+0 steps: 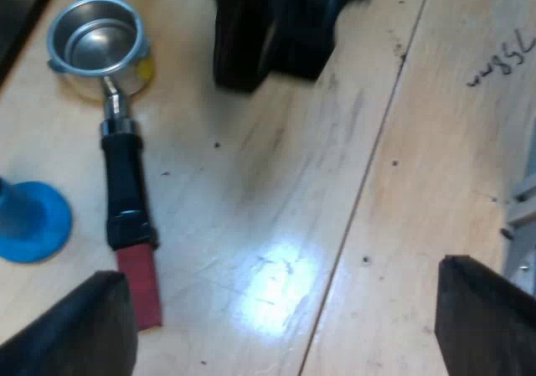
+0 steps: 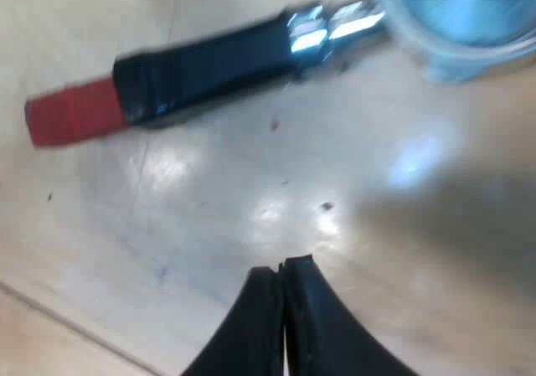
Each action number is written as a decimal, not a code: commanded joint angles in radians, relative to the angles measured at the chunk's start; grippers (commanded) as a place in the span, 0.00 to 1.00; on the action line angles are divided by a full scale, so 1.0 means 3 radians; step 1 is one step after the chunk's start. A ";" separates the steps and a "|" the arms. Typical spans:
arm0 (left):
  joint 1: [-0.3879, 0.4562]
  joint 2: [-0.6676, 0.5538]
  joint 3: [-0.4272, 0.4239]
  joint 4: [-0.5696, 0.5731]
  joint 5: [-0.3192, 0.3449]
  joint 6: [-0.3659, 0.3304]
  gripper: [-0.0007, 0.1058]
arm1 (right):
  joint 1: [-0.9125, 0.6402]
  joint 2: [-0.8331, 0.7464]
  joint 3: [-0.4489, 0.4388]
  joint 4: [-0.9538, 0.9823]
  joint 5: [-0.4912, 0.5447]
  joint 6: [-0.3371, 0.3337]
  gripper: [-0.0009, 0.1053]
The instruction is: Put the handle in the coffee machine
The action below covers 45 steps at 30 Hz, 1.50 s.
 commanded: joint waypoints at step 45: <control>-0.0011 -0.0014 -0.0029 -0.0364 -0.0125 -0.0024 0.70 | -0.0212 -0.0340 -0.0019 0.0084 0.0561 -0.0950 0.82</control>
